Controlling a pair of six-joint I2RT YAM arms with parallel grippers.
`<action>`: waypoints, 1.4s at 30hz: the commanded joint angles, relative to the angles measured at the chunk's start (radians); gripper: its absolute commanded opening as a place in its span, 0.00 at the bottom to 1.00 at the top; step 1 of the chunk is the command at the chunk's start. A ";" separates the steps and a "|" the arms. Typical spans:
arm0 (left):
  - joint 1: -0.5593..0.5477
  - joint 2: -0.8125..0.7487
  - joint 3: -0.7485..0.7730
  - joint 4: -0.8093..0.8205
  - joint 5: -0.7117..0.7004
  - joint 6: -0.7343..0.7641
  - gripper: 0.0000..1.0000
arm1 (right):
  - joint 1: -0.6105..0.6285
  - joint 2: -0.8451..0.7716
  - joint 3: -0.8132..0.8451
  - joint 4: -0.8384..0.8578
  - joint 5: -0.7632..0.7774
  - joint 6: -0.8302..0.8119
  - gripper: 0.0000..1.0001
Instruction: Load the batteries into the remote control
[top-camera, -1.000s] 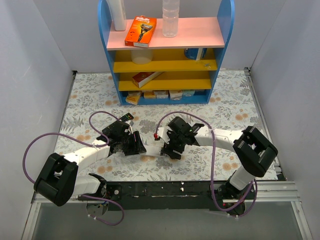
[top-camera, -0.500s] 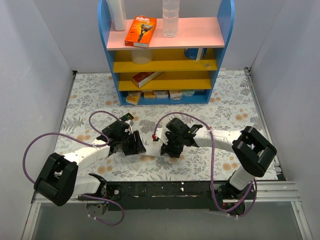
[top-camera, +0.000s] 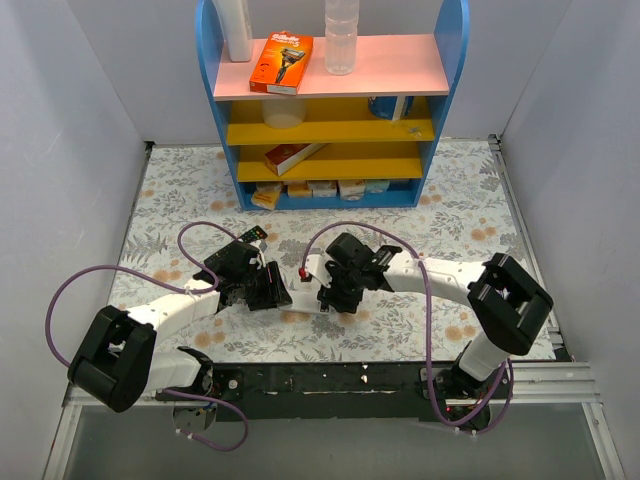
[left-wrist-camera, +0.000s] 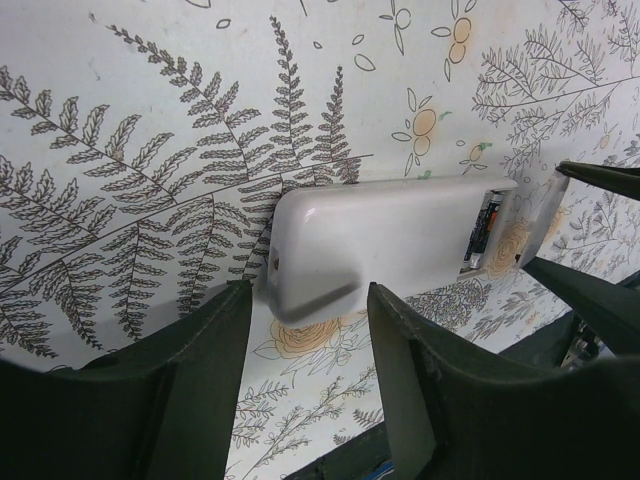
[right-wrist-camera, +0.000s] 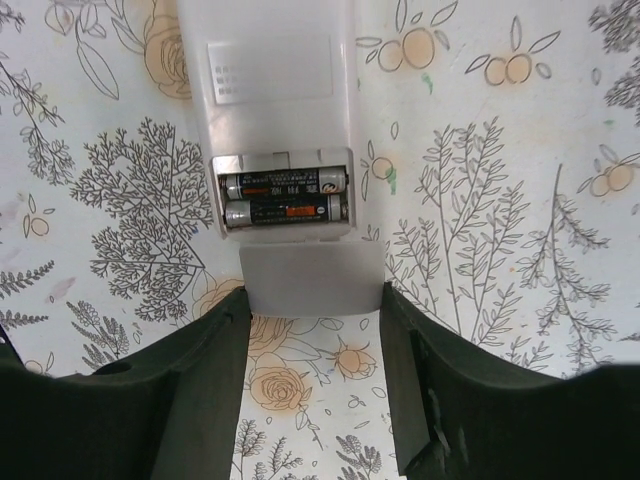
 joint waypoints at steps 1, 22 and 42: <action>-0.002 0.003 0.011 -0.037 -0.031 0.015 0.50 | 0.020 -0.031 0.075 -0.046 0.013 -0.017 0.52; -0.002 -0.004 0.012 -0.037 -0.028 0.013 0.50 | 0.063 0.089 0.142 -0.069 0.024 -0.005 0.58; -0.002 -0.006 0.014 -0.038 -0.031 0.015 0.50 | 0.064 0.120 0.171 -0.072 0.025 0.000 0.60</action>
